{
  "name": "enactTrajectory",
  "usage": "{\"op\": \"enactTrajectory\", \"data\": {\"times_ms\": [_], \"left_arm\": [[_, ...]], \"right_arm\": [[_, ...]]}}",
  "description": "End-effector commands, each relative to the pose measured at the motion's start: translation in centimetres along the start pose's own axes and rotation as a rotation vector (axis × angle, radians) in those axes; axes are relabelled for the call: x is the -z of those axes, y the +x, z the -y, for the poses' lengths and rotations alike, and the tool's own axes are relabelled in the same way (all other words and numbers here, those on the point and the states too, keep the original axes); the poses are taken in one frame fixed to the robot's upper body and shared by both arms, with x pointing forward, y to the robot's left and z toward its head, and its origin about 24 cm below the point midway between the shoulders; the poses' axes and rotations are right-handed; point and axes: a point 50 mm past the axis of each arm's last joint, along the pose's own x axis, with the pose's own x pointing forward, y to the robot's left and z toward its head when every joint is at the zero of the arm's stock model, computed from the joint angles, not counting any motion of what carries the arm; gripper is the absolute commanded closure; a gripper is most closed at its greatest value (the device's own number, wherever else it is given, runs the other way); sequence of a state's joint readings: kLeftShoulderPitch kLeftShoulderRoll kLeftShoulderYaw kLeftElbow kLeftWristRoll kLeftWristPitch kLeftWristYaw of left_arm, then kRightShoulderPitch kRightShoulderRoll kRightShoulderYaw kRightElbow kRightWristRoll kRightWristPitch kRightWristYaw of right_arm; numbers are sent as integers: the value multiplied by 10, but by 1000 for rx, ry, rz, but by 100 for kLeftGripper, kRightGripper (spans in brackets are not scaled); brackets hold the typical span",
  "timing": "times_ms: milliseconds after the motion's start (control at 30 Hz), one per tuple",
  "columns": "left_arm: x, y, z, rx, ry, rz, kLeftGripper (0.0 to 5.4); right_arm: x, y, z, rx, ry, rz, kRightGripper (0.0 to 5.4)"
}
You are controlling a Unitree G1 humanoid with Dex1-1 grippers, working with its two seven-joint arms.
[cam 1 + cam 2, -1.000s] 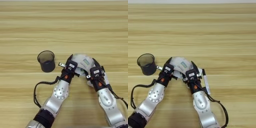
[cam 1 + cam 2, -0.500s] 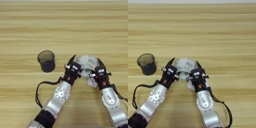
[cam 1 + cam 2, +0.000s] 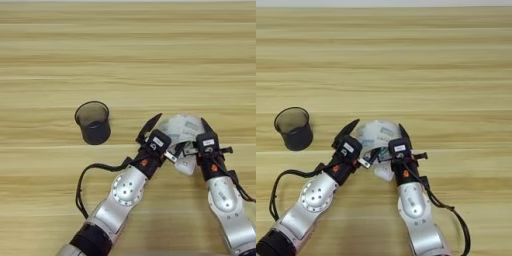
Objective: Move the objects on the table
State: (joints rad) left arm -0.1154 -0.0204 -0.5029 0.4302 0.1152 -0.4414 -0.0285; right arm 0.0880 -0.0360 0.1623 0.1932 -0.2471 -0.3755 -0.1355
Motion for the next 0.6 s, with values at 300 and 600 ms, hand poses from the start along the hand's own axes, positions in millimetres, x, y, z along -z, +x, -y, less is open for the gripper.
{"op": "enactTrajectory", "data": {"times_ms": [300, 600], "left_arm": [[-14, 10, 35, 132, -83, 48, 2], [-11, 6, 42, 214, -77, 21, 0]], "right_arm": [[-8, 9, 6, 39, -3, 33, 436], [-12, 16, 14, 98, 1, 37, 436]]}}
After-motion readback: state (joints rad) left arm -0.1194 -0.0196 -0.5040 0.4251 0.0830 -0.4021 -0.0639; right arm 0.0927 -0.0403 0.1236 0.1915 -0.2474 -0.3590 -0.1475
